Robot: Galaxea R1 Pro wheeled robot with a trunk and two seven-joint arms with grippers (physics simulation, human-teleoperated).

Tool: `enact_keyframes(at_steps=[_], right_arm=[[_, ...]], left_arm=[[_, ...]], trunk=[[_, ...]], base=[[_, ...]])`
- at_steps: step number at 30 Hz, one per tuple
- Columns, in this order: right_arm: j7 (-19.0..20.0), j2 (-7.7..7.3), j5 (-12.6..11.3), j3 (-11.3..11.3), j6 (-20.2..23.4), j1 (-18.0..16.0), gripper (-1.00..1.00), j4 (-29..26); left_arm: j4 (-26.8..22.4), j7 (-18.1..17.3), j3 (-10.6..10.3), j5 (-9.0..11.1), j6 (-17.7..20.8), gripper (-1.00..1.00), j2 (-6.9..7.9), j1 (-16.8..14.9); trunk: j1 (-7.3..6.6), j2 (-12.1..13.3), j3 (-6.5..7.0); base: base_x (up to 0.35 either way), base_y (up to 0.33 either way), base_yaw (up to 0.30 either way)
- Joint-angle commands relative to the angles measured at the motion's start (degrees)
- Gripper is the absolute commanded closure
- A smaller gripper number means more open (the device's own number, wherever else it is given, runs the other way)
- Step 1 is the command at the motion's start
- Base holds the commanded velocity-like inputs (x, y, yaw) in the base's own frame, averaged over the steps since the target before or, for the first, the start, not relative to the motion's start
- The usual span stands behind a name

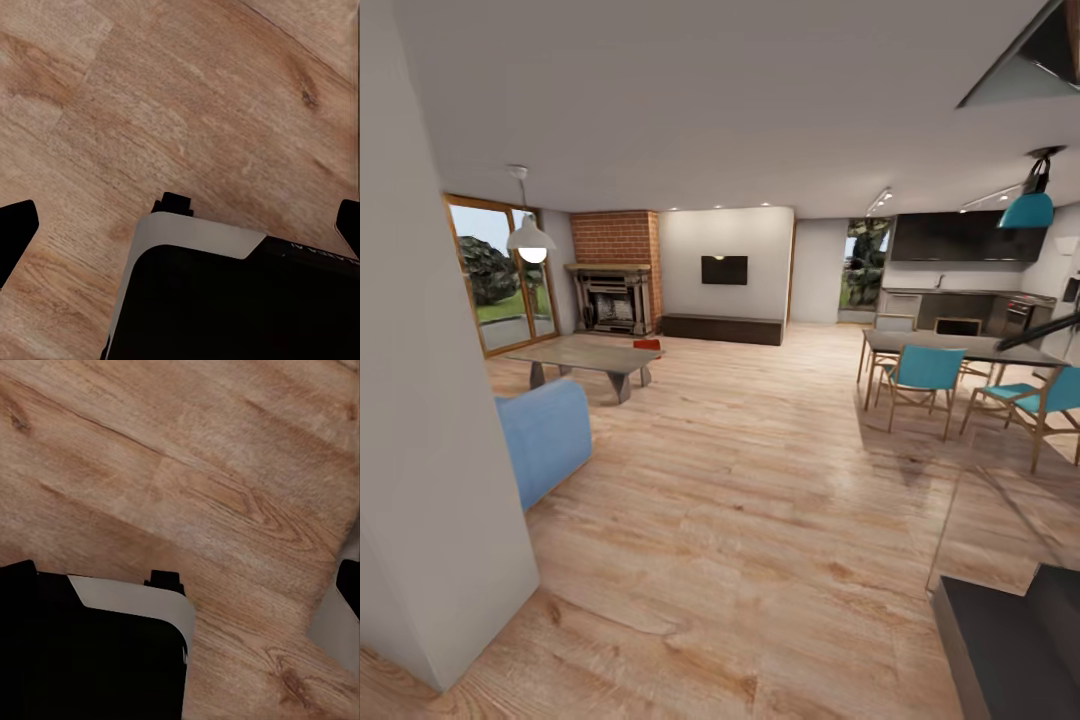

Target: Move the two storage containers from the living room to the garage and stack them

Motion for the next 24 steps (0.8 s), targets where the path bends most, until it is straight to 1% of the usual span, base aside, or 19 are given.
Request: enact_keyframes(at_steps=[1,24], right_arm=[[0.0,0.02,-0.5,0.5,-0.3,-0.1,-1.0,0.2],[0.0,0.02,-0.6,0.5,-0.3,-0.1,-1.0,0.2]], left_arm=[[0.0,0.1,-0.2,0.4,-0.2,-1.0,0.0,0.0],[0.0,0.1,-0.2,0.3,0.3,-1.0,0.12,0.0]], trunk=[[0.04,0.0,-0.08],[0.04,0.0,-0.08]], base=[[0.325,0.0,0.0],[0.325,0.0,0.0]])
